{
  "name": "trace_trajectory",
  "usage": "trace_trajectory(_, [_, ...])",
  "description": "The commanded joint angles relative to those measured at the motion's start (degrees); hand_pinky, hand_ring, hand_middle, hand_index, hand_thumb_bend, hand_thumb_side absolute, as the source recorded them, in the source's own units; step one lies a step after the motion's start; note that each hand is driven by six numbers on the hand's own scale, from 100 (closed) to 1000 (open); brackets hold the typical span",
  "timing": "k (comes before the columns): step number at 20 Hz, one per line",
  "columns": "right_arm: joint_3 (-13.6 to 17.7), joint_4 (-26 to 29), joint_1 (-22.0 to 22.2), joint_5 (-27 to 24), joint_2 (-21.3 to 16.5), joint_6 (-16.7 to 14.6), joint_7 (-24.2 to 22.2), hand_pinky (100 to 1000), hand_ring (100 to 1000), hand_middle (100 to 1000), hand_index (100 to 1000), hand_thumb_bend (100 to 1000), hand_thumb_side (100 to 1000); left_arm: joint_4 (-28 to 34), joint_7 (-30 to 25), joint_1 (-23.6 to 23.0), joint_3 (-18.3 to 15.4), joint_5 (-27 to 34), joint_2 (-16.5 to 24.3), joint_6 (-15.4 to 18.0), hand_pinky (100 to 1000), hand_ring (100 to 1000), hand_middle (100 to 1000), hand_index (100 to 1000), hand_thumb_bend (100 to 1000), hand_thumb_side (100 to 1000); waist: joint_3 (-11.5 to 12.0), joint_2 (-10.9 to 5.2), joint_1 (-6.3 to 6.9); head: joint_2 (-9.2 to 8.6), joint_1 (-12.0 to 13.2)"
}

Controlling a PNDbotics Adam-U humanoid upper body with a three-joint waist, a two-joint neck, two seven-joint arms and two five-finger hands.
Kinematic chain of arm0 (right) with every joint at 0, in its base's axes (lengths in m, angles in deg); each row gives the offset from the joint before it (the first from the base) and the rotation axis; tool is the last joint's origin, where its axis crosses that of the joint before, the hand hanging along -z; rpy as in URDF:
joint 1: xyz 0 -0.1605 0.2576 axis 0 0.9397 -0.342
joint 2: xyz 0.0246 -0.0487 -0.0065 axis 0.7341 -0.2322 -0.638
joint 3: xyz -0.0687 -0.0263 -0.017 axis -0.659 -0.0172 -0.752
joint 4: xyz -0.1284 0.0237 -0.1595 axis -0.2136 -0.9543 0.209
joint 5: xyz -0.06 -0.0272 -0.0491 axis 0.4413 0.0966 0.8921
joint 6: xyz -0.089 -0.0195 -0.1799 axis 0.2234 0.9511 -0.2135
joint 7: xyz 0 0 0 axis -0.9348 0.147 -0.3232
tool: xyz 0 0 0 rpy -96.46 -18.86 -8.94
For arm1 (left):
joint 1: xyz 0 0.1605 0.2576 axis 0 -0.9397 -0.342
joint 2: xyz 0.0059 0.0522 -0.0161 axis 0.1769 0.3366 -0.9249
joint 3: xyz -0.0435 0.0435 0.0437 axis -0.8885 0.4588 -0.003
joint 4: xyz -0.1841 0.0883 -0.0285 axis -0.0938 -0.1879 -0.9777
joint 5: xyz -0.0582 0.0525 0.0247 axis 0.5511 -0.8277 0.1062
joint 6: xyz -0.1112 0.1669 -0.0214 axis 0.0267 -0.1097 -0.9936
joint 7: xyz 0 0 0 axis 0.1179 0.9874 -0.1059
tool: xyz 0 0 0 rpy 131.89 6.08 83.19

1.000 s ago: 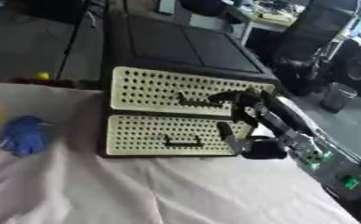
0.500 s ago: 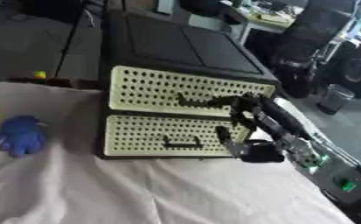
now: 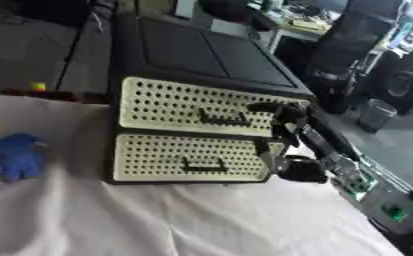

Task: Pick up objects from table and place into drawer.

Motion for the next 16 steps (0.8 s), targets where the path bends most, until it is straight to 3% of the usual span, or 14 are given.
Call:
trace_trajectory(1, [1.3,-0.8,-0.1,-1.8,-2.8,0.7,1.6,316,100,100,895,100,269,0.8,-0.1,0.3,-0.1,-0.1,0.7,-0.1,556,544,657,863,167,979,0.1,-1.11,0.16,-1.45,-0.5])
trace_trajectory(6, [1.3,-1.8,-0.3,-1.9,-2.8,0.3,1.3,326,100,100,892,100,289,0.8,-0.2,0.3,-0.1,-0.1,0.7,0.0,556,543,657,863,167,982,0.6,-0.75,-0.09,-2.25,-0.9])
trace_trajectory(16, [0.5,-1.3,-1.2,-4.8,-2.2,-0.5,-2.4,339,100,100,867,100,296,0.8,-0.5,0.3,-0.1,-0.5,0.3,-0.4,556,541,656,862,167,988,1.0,0.26,-0.50,-1.80,-1.0])
